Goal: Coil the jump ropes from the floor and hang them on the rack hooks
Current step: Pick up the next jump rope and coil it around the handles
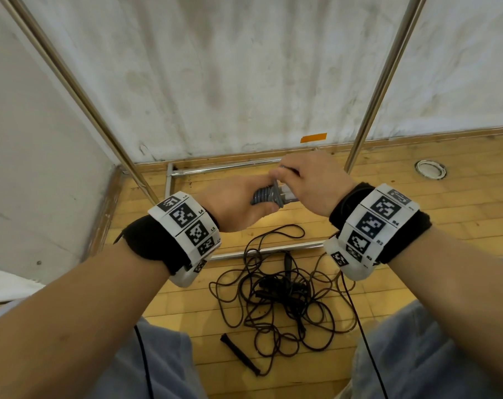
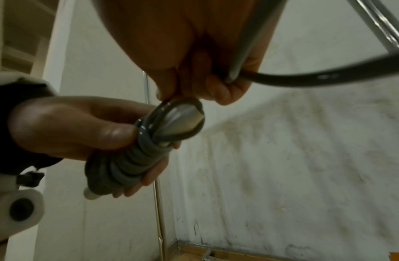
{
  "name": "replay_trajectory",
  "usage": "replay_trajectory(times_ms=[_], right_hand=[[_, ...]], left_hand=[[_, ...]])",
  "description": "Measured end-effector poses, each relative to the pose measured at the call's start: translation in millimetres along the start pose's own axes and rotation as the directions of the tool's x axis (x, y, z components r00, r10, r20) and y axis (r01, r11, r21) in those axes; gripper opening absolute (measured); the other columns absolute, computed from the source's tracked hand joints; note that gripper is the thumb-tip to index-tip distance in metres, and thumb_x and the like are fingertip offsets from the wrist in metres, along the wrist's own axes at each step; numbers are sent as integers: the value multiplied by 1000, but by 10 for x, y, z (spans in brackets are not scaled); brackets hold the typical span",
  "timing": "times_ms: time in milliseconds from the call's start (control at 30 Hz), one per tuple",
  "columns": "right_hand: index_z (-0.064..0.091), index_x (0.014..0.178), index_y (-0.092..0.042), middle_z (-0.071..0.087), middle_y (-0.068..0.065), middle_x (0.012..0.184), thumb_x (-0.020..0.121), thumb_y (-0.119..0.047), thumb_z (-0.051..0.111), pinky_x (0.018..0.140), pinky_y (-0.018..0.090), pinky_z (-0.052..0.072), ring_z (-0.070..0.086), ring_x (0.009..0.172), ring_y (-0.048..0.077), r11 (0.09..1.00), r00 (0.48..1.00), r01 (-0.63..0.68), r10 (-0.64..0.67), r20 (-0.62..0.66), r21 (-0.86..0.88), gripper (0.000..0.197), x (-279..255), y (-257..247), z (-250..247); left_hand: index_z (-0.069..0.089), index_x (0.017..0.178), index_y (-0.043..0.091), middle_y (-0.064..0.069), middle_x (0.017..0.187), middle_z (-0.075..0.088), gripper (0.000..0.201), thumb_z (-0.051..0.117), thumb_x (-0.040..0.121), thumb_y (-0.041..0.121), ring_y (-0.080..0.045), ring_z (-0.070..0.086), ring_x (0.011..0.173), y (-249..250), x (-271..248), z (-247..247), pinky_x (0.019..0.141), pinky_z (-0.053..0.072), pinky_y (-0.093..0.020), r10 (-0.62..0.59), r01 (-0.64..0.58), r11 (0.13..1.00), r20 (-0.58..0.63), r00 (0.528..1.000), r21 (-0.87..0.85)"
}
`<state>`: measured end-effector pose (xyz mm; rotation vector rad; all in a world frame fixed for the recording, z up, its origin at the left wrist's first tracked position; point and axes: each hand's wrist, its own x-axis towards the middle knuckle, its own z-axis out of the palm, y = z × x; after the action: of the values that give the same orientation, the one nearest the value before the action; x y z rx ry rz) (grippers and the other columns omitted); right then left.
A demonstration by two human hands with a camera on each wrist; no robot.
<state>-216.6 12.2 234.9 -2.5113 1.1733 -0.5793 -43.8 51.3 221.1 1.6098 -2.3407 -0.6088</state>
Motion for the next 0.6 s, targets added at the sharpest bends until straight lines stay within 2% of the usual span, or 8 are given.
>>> replay_trajectory(times_ms=[67,133,200,300,400,467,533,600], right_hand=[[44,60,-26,40,-9,55,96,-32,46,49,16,27,38,52,6,996,999,-30,34,-39,85,37,6,11,9],[54,68,-17,42,-8,55,95,-33,48,50,13,29,39,52,7,986,996,-51,62,-65,158,32,9,5,10],[57,71,-16,41,-9,54,95,-32,49,49,12,30,40,51,7,977,994,-67,82,-71,202,30,10,-10,7],[53,64,-19,38,-8,52,94,-32,52,49,13,31,37,49,7,965,992,-76,99,-80,252,33,5,-19,-18],[60,69,-9,40,-6,55,93,-31,54,51,13,32,36,51,7,957,994,-69,88,-57,280,32,8,-36,-47],[63,73,-6,41,-3,57,92,-30,56,50,14,30,35,51,7,938,995,-78,93,-30,337,31,19,-32,-78],[66,75,-8,42,2,59,91,-30,58,49,17,30,36,52,8,888,992,-111,128,-9,446,29,39,-2,-133],[69,73,-15,48,3,61,90,-30,59,50,16,34,41,52,7,814,988,-137,154,18,565,24,63,42,-189]], left_hand=[[59,102,25,9,74,59,27,60,86,45,-12,56,68,23,-17,0,65,47,-34,21,-22,1000,-73,997,-5],[61,91,24,9,68,57,39,60,77,61,-9,54,63,59,-34,15,59,45,-31,23,-25,1000,-156,988,-11],[63,83,23,8,61,55,47,60,71,69,-10,52,58,89,-45,45,55,44,-32,19,-22,1000,-237,971,-10],[63,78,24,7,59,54,37,65,74,61,-12,52,57,106,-40,75,55,46,-36,-8,1,1000,-281,960,-25],[61,76,25,6,60,55,31,66,75,56,-12,52,57,117,-29,72,55,47,-36,-13,10,1000,-255,967,-11],[60,75,25,6,58,53,34,63,74,59,-12,51,56,129,-27,37,53,44,-34,-16,10,1000,-225,974,-27],[62,76,22,3,57,54,37,59,73,59,-14,50,53,161,-38,-14,51,41,-32,-3,-18,995,-218,976,-94],[66,79,22,-2,60,59,31,62,75,52,-16,54,53,216,-59,-75,51,46,-35,5,-64,969,-239,971,-239]])
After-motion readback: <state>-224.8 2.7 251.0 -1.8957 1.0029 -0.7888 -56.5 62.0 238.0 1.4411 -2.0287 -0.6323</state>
